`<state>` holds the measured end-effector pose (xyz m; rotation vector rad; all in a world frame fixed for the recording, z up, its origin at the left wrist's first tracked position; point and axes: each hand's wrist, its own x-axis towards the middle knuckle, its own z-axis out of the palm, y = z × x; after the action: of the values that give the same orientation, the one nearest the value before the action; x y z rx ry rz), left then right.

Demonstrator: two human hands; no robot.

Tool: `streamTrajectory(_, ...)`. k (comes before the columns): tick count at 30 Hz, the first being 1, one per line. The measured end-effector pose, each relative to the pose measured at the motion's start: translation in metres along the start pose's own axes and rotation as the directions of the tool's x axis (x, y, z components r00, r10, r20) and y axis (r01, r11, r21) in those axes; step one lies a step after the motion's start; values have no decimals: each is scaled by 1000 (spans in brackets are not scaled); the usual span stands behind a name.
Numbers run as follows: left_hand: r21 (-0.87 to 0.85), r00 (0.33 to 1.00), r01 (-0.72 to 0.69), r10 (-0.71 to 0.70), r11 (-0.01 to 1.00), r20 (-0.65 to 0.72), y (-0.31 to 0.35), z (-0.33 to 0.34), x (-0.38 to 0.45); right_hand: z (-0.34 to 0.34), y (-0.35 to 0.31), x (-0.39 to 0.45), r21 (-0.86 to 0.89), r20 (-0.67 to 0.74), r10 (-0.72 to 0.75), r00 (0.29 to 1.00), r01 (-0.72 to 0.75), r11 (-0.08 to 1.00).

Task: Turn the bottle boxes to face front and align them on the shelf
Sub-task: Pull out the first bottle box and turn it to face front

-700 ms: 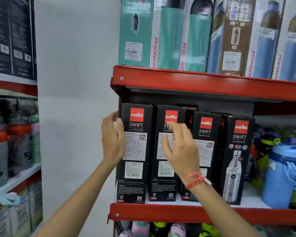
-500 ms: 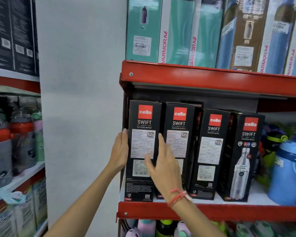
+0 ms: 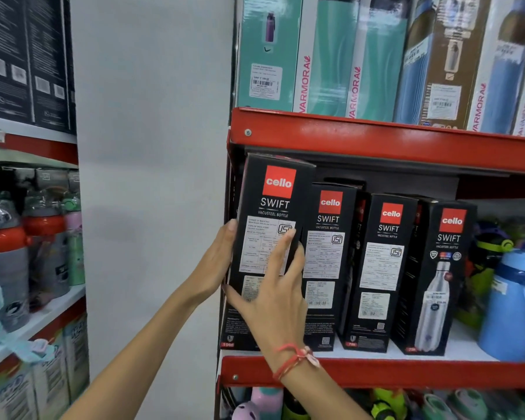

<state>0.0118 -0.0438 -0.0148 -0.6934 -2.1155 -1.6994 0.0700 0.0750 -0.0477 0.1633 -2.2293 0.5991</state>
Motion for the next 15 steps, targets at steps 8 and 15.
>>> streamTrajectory(8, 56, 999, 3, 0, 998, -46, 36, 5, -41, -42, 12, -14, 83, 14, -100, 995, 98, 992)
streamTrajectory(15, 16, 997, 66, -67, 998, 44, 58, 4, -79, -80, 59, -9, 573, 221, -221, 950, 57, 818)
